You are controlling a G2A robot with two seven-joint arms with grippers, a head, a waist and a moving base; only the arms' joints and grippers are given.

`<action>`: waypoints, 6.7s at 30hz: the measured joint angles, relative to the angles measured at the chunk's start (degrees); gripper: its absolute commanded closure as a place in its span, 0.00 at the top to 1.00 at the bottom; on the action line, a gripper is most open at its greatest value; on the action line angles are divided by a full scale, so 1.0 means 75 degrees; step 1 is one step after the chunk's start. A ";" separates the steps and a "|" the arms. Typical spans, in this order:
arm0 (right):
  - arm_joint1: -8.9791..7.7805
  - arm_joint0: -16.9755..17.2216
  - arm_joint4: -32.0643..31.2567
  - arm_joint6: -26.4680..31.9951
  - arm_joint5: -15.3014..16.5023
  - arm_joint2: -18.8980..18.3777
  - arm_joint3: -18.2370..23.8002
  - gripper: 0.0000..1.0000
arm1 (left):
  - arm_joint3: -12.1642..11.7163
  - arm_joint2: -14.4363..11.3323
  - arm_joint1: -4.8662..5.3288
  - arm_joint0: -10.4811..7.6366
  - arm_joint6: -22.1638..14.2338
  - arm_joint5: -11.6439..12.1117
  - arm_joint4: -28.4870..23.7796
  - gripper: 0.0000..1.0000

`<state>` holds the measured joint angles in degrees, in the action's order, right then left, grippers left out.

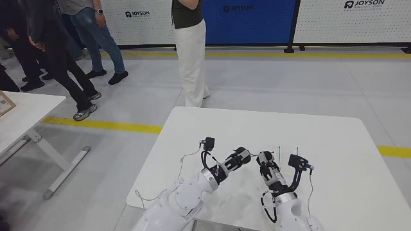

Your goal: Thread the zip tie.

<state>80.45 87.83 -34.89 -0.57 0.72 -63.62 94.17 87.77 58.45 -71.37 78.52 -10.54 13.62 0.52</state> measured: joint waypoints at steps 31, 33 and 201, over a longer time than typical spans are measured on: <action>-0.0064 0.0293 0.0023 0.0013 0.0354 -0.0226 0.0165 1.00 | 0.0062 0.0044 -0.0076 0.0017 0.0296 -0.0398 -0.0778 0.00; -0.0071 0.0279 -0.0066 0.0016 0.0339 -0.0235 0.0144 1.00 | 0.0062 0.0045 -0.0077 0.0018 0.0301 -0.0398 -0.0780 0.00; -0.0188 -0.0822 -0.2940 0.1225 0.0208 0.0289 -0.0932 0.00 | 0.1153 0.0119 -0.0100 0.0605 0.0274 -0.0046 -0.0761 0.00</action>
<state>79.04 81.66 -56.94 8.61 2.28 -61.45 87.18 96.42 59.34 -72.12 83.07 -8.49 13.28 -5.18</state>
